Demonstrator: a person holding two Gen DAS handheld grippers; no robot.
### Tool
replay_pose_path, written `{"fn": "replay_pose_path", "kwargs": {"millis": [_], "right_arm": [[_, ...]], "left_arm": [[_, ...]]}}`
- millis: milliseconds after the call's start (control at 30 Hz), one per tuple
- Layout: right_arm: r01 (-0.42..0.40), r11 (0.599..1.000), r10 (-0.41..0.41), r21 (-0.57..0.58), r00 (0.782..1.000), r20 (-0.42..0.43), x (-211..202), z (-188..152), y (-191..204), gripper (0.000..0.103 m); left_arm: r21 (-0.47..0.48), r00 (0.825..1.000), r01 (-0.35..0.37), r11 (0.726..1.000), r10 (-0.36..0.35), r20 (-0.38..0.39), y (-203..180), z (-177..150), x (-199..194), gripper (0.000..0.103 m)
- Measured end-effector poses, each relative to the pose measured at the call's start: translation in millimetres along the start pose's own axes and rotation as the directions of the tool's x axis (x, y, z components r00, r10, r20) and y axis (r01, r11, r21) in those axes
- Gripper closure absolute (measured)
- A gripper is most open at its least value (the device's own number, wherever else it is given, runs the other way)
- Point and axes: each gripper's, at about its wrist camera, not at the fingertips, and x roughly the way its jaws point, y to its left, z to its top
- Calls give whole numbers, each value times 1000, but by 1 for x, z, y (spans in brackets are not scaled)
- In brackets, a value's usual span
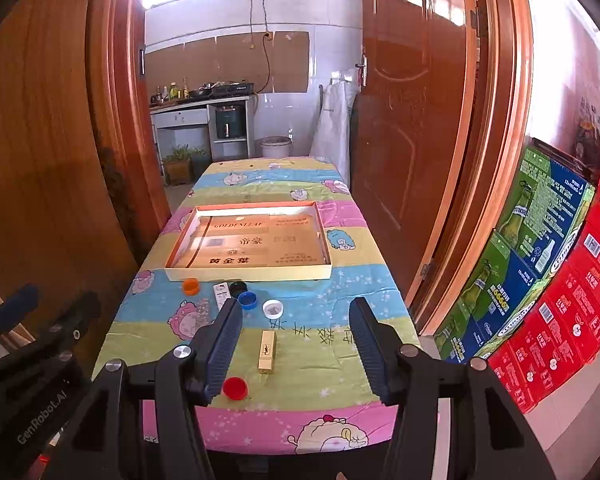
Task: Organize rigid objects
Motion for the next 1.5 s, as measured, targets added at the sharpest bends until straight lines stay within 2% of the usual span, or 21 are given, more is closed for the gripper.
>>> {"fn": "replay_pose_path", "kwargs": {"millis": [1500], "right_arm": [[-11,1000,11,3,1000,-3,-4,-3,8,48]], "left_arm": [[-19,999,-5,1000,6,31,-3,1,-13,31]]}}
